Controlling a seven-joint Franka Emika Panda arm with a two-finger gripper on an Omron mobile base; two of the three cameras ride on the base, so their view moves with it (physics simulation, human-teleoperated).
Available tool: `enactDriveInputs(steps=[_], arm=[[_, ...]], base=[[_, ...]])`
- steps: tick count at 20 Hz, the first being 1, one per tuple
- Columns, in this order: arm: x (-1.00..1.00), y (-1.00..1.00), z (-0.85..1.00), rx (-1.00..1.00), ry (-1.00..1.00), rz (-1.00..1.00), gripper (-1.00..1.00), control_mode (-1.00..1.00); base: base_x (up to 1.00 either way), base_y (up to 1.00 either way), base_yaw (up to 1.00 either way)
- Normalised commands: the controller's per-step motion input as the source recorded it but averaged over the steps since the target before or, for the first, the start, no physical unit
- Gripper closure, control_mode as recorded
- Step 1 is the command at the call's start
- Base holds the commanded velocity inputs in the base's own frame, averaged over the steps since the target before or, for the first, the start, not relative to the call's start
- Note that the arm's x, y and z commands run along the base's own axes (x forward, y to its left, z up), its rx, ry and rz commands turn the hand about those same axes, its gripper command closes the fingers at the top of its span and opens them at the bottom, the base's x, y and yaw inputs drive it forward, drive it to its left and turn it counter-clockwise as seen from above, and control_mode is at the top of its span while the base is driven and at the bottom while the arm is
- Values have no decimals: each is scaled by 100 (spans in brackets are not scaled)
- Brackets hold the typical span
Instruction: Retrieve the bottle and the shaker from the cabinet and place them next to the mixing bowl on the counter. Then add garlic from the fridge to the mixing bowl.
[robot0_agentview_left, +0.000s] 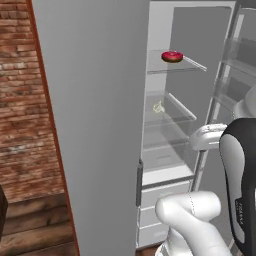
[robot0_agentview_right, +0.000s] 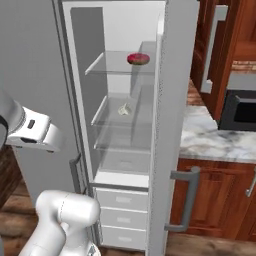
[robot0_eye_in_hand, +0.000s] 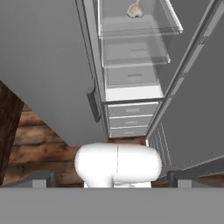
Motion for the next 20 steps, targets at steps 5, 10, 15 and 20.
enactDriveInputs(steps=[5,10,15,20], arm=[[0,0,0,0,0,0,-100,100],[0,0,0,0,0,0,-100,100],[0,0,0,0,0,0,-100,100],[0,0,0,0,0,0,-100,100]], base=[[33,-37,0],[25,-15,0],[42,-6,2],[51,-18,4]])
